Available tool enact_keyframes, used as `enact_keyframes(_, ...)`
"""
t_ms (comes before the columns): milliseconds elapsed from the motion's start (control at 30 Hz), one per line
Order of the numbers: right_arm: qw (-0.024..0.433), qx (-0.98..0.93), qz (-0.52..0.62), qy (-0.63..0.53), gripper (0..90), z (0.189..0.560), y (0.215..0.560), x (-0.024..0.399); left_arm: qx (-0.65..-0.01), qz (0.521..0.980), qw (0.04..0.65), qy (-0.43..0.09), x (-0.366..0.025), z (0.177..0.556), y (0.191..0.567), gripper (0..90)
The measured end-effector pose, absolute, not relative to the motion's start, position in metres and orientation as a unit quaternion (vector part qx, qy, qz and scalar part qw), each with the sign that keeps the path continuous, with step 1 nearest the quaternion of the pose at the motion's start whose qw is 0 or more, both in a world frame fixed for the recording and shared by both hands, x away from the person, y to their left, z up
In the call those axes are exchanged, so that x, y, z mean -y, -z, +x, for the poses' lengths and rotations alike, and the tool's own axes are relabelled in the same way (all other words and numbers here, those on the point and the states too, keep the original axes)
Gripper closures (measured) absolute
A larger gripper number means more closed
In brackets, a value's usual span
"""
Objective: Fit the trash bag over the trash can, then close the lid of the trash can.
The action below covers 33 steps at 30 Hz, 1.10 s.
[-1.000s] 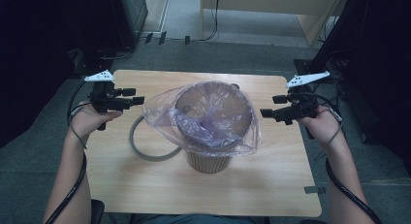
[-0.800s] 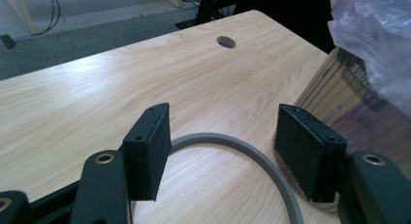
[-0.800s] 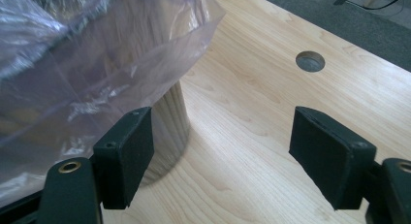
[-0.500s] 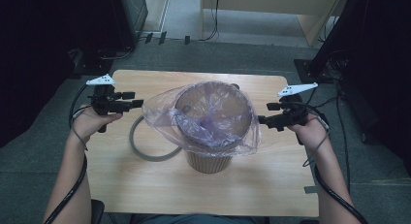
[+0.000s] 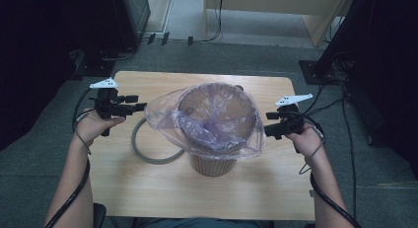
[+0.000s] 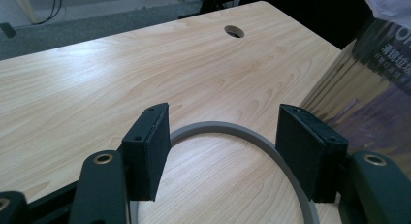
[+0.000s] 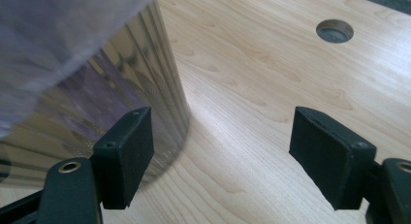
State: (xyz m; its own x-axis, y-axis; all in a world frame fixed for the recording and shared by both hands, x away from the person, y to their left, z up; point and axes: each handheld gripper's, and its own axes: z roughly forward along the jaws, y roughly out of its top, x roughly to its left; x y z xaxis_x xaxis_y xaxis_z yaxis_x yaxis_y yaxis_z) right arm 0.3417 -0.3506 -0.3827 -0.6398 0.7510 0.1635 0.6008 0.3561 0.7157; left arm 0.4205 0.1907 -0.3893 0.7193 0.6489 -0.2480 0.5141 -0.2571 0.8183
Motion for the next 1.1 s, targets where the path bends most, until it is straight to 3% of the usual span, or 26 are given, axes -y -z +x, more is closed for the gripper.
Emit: enact_keyframes(1100, 0.097, -0.825, 0.415, -0.371, 23.9, 0.343, 0.455, 0.331, -0.381, 0.787, 0.478, -0.083, -0.205, 0.428, 0.432, 36.1)
